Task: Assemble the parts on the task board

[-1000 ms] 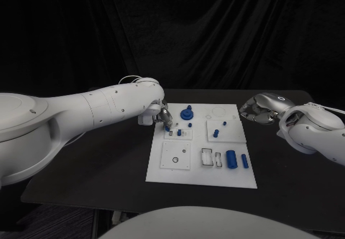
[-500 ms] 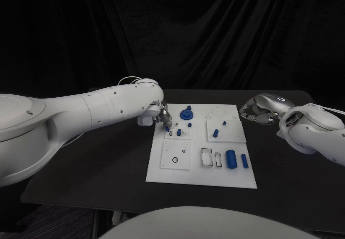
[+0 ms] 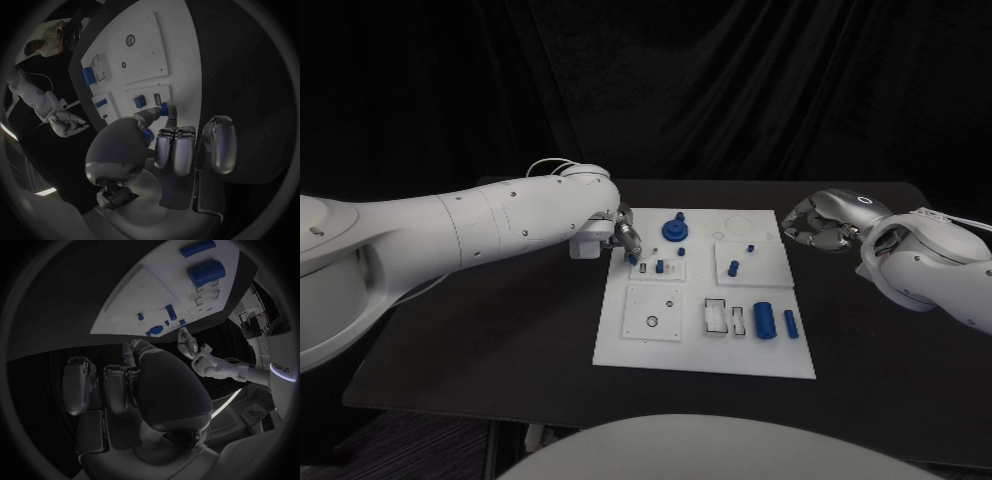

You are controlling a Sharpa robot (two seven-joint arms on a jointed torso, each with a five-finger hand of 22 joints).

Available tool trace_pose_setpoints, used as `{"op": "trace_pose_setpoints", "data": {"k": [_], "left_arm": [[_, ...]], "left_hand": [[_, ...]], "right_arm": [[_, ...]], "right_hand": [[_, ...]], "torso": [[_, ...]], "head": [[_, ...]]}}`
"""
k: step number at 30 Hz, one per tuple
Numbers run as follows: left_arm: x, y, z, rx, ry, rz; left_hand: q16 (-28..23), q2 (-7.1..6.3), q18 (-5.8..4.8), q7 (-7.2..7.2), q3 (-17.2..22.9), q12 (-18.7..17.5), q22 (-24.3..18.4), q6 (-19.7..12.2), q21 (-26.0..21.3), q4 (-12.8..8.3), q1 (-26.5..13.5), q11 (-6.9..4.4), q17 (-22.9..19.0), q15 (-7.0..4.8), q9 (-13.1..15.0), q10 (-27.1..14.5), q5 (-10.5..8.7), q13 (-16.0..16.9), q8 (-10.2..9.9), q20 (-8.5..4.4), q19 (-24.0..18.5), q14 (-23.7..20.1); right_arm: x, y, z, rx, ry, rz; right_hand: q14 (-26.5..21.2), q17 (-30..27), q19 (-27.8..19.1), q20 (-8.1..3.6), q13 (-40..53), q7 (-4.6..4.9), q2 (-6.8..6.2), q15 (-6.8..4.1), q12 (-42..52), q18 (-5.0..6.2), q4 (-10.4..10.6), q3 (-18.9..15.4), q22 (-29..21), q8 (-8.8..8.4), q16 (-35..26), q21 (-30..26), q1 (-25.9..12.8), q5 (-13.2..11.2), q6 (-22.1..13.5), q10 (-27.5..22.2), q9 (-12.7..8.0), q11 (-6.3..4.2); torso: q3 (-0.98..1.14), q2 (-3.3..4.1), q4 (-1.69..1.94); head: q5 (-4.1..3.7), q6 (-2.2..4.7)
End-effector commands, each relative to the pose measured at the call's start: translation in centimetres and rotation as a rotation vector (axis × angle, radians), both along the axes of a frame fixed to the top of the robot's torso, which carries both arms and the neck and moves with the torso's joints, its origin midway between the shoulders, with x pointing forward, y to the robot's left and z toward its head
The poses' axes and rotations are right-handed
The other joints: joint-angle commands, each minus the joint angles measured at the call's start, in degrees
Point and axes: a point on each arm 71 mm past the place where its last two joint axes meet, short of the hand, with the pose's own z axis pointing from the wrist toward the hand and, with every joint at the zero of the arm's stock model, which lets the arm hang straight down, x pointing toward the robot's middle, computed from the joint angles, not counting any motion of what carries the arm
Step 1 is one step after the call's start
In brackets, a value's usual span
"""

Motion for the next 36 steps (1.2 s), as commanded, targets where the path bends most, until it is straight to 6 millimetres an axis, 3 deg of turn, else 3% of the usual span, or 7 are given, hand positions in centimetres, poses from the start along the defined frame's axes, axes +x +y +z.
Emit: {"op": "trace_pose_setpoints", "data": {"k": [1, 7, 11, 21, 36], "left_arm": [[0.0, -0.3, 0.5, -0.014, -0.052, -0.015], [-0.5, -0.8, 0.6, -0.017, -0.044, -0.035], [-0.4, -1.2, 0.6, -0.018, -0.051, -0.034], [-0.5, -1.8, 0.4, -0.015, -0.049, -0.039], [-0.7, -2.2, 0.0, -0.014, -0.039, -0.046]], "left_hand": [[0.15, -0.39, 0.76, -0.09, -0.31, 0.16, 11.27, 0.42, 0.29, -0.07, -0.06, -0.1, 15.09, -0.13, 0.2, 6.0, 0.38, 14.97, 0.39, -0.17, 0.27, 6.15], [0.15, -0.42, 0.78, -0.12, -0.35, 0.16, 11.25, 0.53, 0.24, -0.02, -0.12, -0.15, 15.09, -0.17, 0.28, 6.0, 0.42, 14.97, 0.48, -0.21, 0.26, 6.15], [0.15, -0.41, 0.77, -0.12, -0.36, 0.16, 11.26, 0.55, 0.27, 0.02, -0.15, -0.16, 15.09, -0.18, 0.3, 6.0, 0.42, 14.97, 0.5, -0.22, 0.28, 6.15], [0.15, -0.33, 0.8, -0.14, -0.33, 0.16, 11.21, 0.55, 0.14, 0.09, -0.2, -0.18, 15.09, -0.21, 0.34, 6.0, 0.52, 14.97, 0.51, -0.25, 0.22, 6.15], [0.15, -0.27, 0.85, -0.15, -0.28, 0.16, 11.14, 0.5, -0.07, 0.11, -0.21, -0.2, 15.09, -0.24, 0.37, 6.0, 0.64, 14.97, 0.5, -0.27, 0.11, 6.15]], "right_arm": [[0.0, -0.3, -0.2, -0.008, 0.008, -0.018], [0.0, -0.3, -0.2, -0.008, 0.008, -0.017], [0.0, -0.2, -0.2, -0.007, 0.007, -0.016], [0.0, -0.2, -0.2, -0.004, 0.003, -0.015], [0.0, -0.2, -0.1, -0.001, -0.003, -0.014]], "right_hand": [[4.09, 11.33, -0.12, 0.14, 10.68, -0.02, -0.57, 0.42, -0.37, 1.11, -0.07, 0.38, 11.22, 0.03, -0.24, -0.32, 0.09, 0.22, 0.36, 0.7, 0.09, 0.4], [4.07, 11.3, -0.18, 0.15, 10.64, -0.02, -0.58, 0.43, -0.41, 1.13, -0.08, 0.39, 11.19, 0.04, -0.28, -0.42, 0.09, 0.22, 0.37, 0.65, 0.09, 0.4], [4.07, 11.3, -0.18, 0.15, 10.64, -0.02, -0.58, 0.43, -0.41, 1.13, -0.08, 0.39, 11.19, 0.04, -0.28, -0.42, 0.09, 0.22, 0.37, 0.65, 0.09, 0.4], [4.07, 11.3, -0.18, 0.15, 10.64, -0.02, -0.58, 0.43, -0.41, 1.13, -0.08, 0.39, 11.19, 0.04, -0.28, -0.42, 0.09, 0.22, 0.37, 0.65, 0.09, 0.4], [4.04, 11.24, -0.21, 0.16, 10.61, -0.02, -0.61, 0.44, -0.44, 1.14, -0.11, 0.41, 11.17, 0.08, -0.34, -0.48, 0.08, 0.24, 0.41, 0.61, 0.12, 0.41]], "torso": [[0.03, -0.08, 0.12], [0.1, -0.15, 0.15], [0.06, -0.07, 0.08], [-0.04, 0.12, 0.06], [-0.02, 0.09, -0.08]], "head": [[0.05, -0.01], [0.03, -0.01], [0.35, -0.01], [0.29, -0.01], [0.47, -0.01]]}}
